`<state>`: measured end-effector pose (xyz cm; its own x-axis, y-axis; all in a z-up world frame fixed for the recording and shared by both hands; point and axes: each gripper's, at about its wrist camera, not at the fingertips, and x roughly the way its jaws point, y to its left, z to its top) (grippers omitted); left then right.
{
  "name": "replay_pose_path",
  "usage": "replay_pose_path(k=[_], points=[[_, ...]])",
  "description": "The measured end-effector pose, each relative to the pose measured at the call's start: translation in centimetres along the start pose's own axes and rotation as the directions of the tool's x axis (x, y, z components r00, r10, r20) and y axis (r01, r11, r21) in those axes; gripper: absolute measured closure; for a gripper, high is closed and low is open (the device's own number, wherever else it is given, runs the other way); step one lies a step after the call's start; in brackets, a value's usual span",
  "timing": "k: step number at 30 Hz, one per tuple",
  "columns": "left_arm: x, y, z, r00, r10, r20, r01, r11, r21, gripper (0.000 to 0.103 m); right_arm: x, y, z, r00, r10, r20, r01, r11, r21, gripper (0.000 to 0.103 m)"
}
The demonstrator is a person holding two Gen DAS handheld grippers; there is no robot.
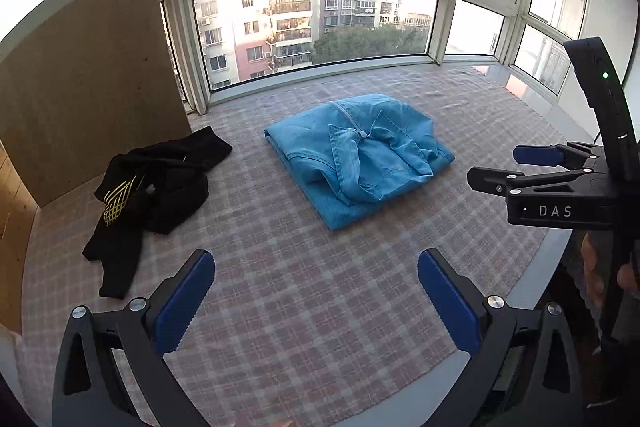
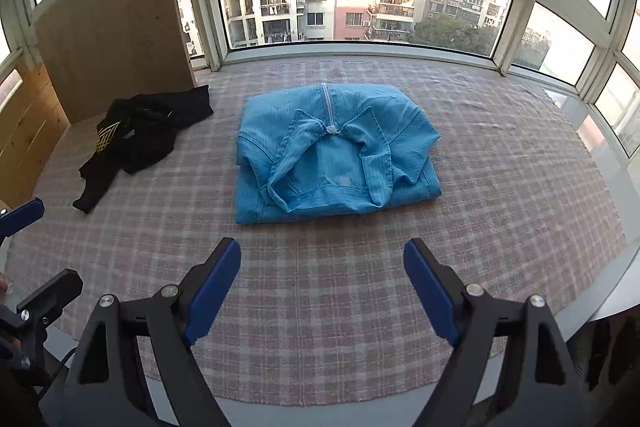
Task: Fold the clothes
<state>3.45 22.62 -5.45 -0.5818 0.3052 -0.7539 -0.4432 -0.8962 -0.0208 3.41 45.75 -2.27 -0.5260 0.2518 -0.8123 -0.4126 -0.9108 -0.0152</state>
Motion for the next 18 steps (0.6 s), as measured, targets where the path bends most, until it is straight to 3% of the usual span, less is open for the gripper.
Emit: replay_pose_path(k=[6,10,18], points=[[-1.7,2.1,-1.6,0.999,-0.021,-0.025,0.021,1.000,-0.012,0.001,-1.5,3.8,-1.5,1.000,-0.007,-0.001,0.007,1.000,0.017,0.019],[-2.0,3.0,-2.2,0.999,0.007,-0.044,-0.008,1.000,-0.008,0.001,-2.1,5.9,-2.4,1.000,-0.016,-0.004,0.016,1.000,0.022,0.019],[-2.0,4.1,-3.0,0.997,0.005,-0.078,-0.008,0.999,-0.033,0.001,-2.3,7.8,-3.7,0.999,-0.033,-0.031,0.034,0.999,0.021,0.019]])
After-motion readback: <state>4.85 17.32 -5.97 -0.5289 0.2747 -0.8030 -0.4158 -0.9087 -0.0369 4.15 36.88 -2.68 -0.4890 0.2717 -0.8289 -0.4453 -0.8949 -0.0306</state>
